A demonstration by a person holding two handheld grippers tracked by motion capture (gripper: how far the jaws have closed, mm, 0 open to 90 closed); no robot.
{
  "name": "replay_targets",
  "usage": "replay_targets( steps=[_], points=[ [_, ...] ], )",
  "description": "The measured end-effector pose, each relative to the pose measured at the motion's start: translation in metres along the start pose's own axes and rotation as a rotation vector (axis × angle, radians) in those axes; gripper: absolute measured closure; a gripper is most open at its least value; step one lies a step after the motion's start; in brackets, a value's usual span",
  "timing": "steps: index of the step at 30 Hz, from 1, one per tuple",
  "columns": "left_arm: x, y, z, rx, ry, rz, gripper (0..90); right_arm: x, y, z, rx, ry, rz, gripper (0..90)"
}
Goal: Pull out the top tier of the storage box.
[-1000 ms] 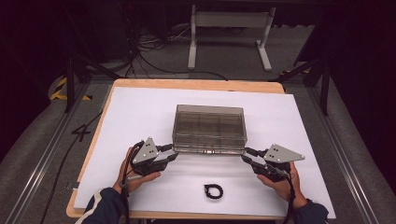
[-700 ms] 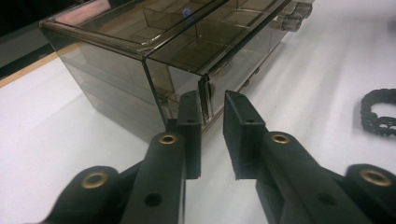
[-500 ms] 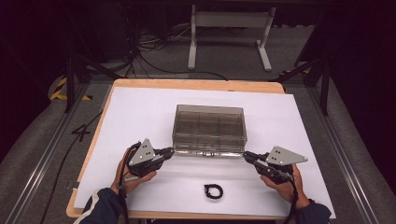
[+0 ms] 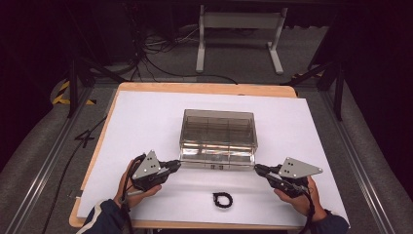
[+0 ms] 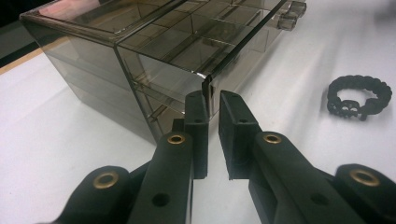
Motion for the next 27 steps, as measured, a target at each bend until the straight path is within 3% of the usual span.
replay_targets(
  steps=[20, 24, 27],
  points=[
    [0.006, -0.005, -0.001, -0.027, 0.045, -0.012, 81.9, -0.006, -0.005, -0.003, -0.006, -0.012, 0.019, 84.3],
    [0.006, -0.009, -0.005, -0.051, 0.068, 0.017, 79.0, -0.005, -0.009, -0.002, 0.006, -0.007, 0.015, 80.4],
    [0.002, -0.015, -0.010, -0.043, 0.046, 0.037, 76.9, -0.004, -0.013, -0.002, 0.018, 0.000, 0.008, 80.2]
  ],
)
Point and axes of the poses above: each handheld gripper's, and its own axes: y roughly forward along the jaws, z roughly out of its top, x roughly to its right, the point moved 2 cm from there along y, roughly forward along the jaws, and after that the axes turned 1 degree about -y, right-handed, at the moved point
